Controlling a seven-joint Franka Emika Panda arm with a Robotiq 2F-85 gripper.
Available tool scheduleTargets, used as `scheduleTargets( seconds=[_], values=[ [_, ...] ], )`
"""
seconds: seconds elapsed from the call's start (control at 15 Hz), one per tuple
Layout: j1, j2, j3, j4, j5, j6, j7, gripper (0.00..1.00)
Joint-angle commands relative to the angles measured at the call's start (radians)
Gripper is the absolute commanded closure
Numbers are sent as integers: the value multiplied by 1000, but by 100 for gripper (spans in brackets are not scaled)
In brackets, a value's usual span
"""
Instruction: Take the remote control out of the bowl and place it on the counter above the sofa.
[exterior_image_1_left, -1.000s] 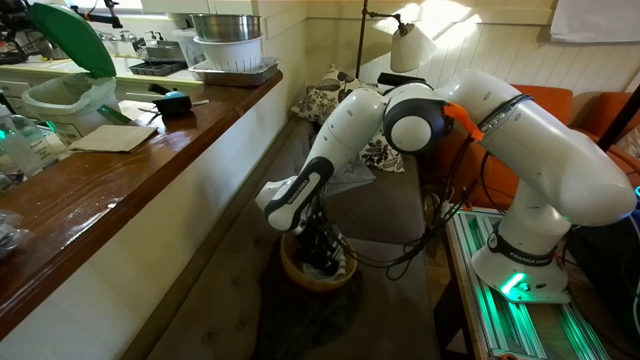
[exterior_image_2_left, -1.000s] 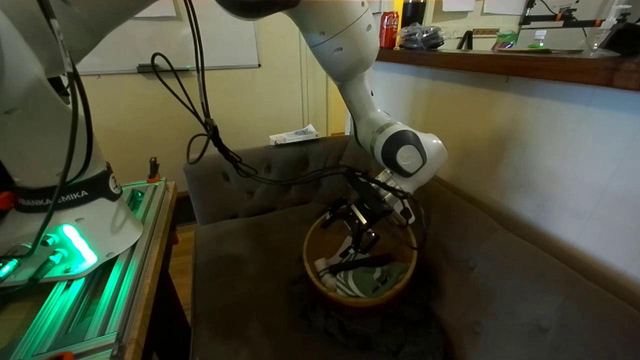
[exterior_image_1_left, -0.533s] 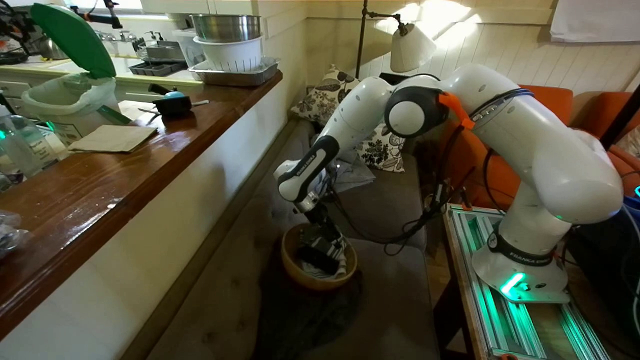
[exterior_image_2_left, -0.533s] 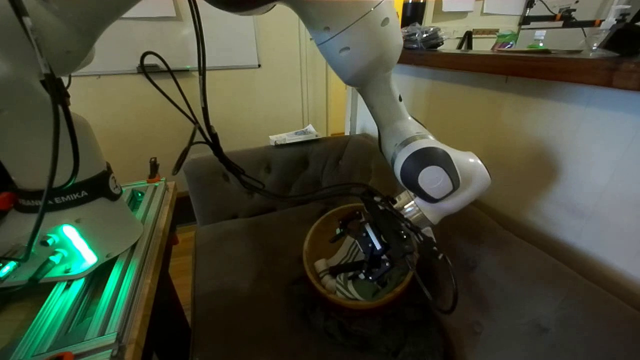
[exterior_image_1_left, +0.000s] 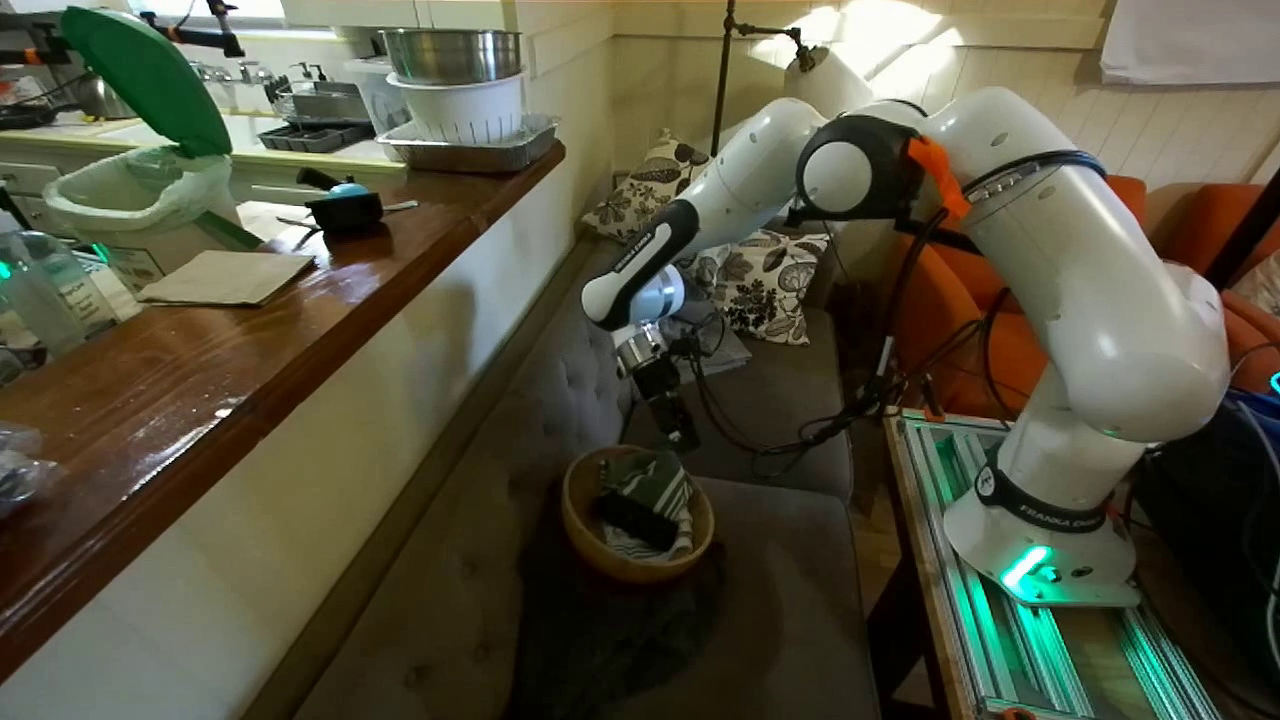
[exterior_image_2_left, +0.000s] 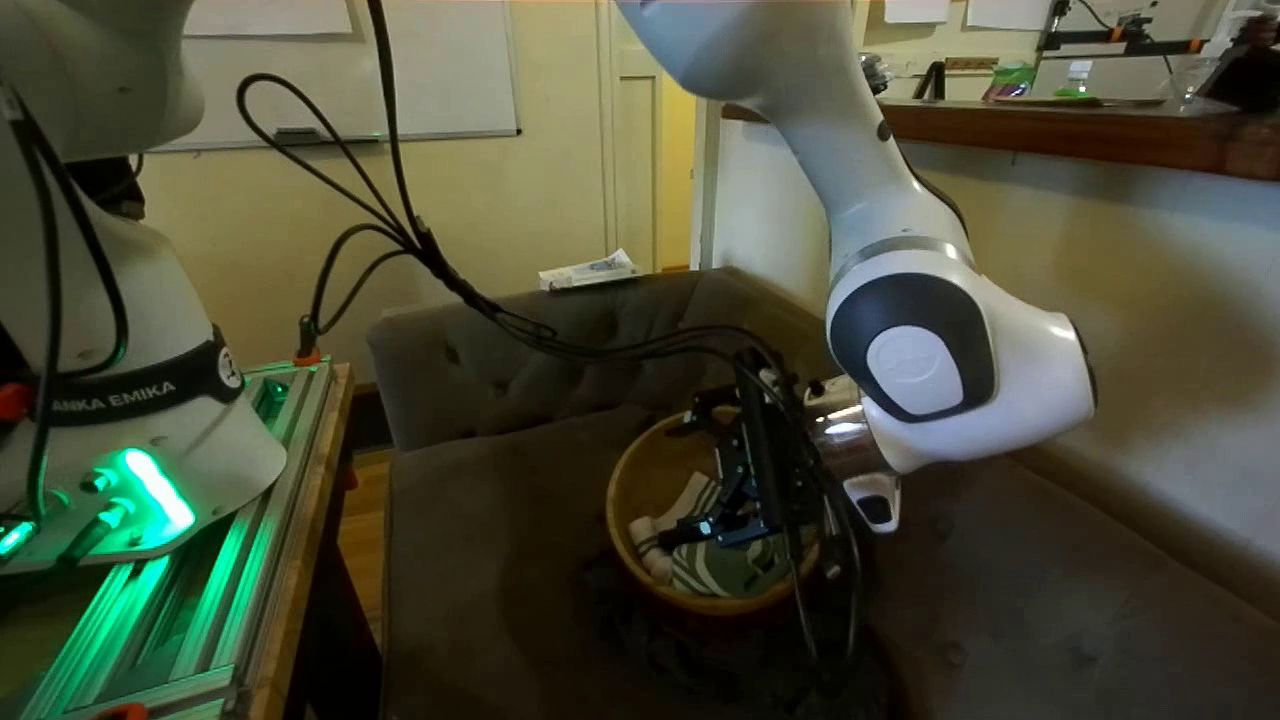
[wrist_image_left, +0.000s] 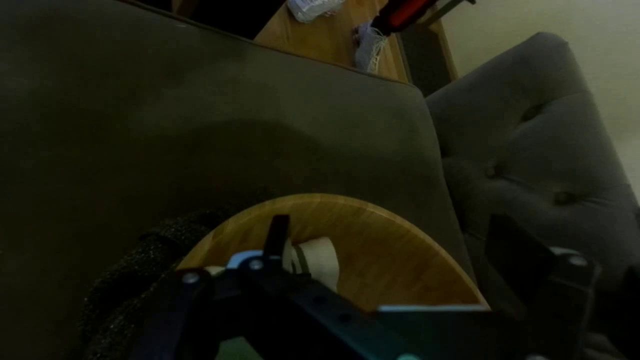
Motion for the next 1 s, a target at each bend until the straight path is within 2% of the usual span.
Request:
scheduleTargets(
  seconds=[0.0, 0.2, 0.27, 0.4, 0.47, 0.87, 0.93],
  values=[
    [15, -17, -30, -10, 24, -6, -8, 0],
    [18, -46, -35, -39, 29, -5, -4, 0],
    [-20, -78, -18, -78, 67, 12, -74, 0],
    [-57, -129, -25, -151, 101, 59, -175, 0],
    [1, -56, -42, -55, 69, 14, -97, 0],
    [9, -58, -51, -59, 69, 17, -107, 0],
    [11, -88, -49, -108, 82, 70, -119, 0]
  ],
)
